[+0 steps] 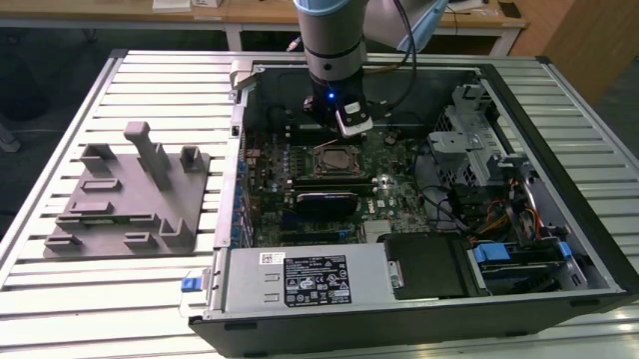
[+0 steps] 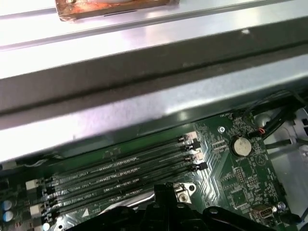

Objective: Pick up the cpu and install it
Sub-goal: 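Install the first cpu locking lever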

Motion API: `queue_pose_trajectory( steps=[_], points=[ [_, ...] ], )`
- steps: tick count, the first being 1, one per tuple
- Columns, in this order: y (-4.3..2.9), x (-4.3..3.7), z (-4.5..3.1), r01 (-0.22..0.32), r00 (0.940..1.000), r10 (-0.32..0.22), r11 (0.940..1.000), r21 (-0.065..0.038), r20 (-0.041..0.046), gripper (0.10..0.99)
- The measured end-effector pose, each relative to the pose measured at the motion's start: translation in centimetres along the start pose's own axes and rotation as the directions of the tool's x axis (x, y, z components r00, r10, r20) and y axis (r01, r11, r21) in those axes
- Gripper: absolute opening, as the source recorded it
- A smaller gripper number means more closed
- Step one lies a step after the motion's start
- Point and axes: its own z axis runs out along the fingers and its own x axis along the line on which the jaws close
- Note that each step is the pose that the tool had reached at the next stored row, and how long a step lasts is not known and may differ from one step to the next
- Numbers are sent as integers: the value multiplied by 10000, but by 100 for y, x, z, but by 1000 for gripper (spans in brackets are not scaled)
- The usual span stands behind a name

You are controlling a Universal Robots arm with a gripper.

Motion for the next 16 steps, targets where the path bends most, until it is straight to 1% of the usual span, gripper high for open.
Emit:
queue_pose_trajectory(
  steps=[4, 9, 16],
  points=[
    [20, 12, 11, -39, 10000, 39, 10000, 5, 10, 106],
    [20, 23, 24, 67, 10000, -67, 10000, -10, -6, 106],
    [14, 63, 36, 214, 9998, -214, 9998, -37, -17, 106]
  ],
)
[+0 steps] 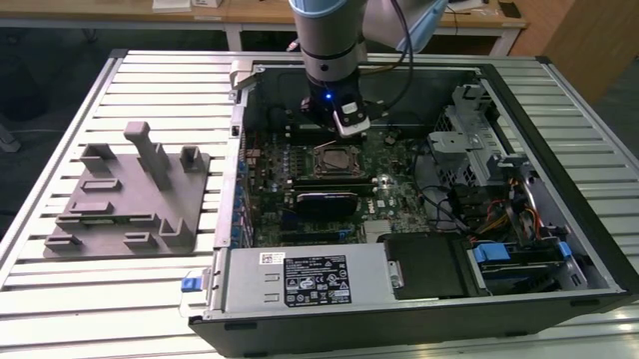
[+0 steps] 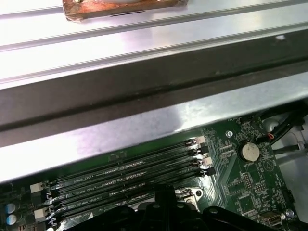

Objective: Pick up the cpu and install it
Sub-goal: 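Install the first cpu locking lever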

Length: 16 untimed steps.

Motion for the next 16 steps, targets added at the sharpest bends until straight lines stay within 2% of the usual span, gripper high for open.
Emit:
queue_pose_trajectory(
  steps=[7, 16],
  points=[
    [-1, 3, 0, 11, 10000, -11, 10000, 0, -4, 106],
    [0, 7, 21, 522, 9986, -523, 9986, -51, -115, 106]
  ],
)
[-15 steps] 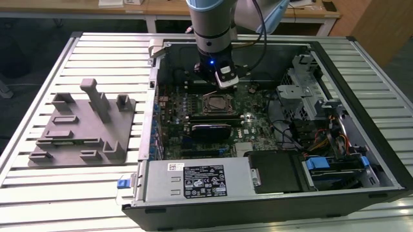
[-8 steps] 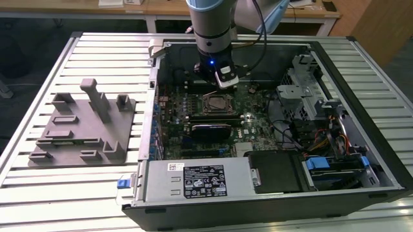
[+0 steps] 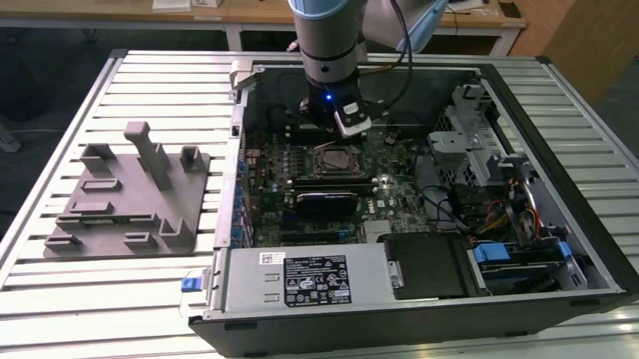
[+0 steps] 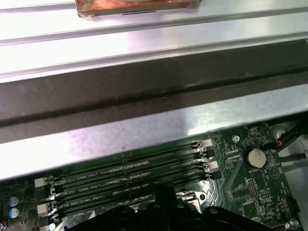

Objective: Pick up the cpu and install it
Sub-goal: 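Install the first cpu locking lever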

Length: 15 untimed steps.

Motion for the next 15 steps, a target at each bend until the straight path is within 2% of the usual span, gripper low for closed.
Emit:
queue_pose_trajectory(
  steps=[10, 15],
  points=[
    [26, 9, 17, -27, 10000, 27, 10000, 32, 15, 106],
    [30, 13, 33, -484, 9988, 483, 9988, 92, 120, 106]
  ],
)
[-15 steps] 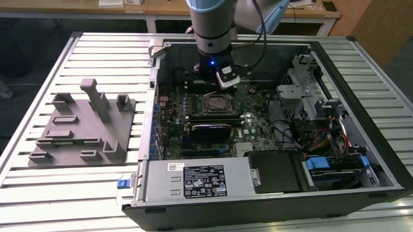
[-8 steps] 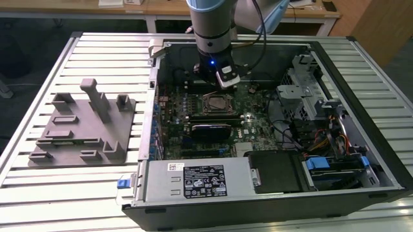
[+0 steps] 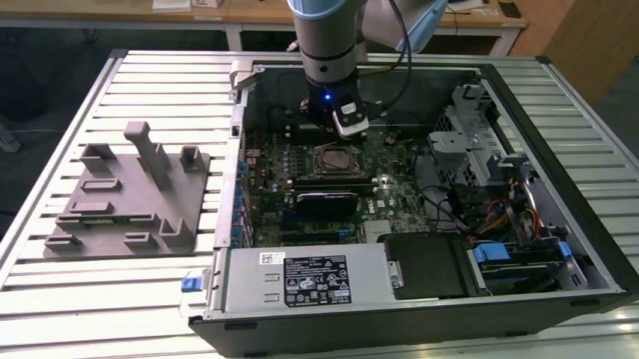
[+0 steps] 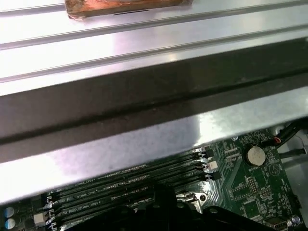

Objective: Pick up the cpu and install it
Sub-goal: 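Install the first cpu locking lever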

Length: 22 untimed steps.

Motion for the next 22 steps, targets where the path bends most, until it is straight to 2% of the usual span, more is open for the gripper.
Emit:
queue_pose_trajectory(
  steps=[4, 11, 15, 22],
  points=[
    [27, 11, 14, -148, 9999, 148, 9999, 20, 34, 106],
    [26, 17, 36, -541, 9985, 540, 9985, 81, 129, 106],
    [21, 21, 54, -577, 9982, 575, 9983, 101, 144, 106],
    [14, 25, 85, -557, 9983, 554, 9983, 195, 179, 106]
  ],
)
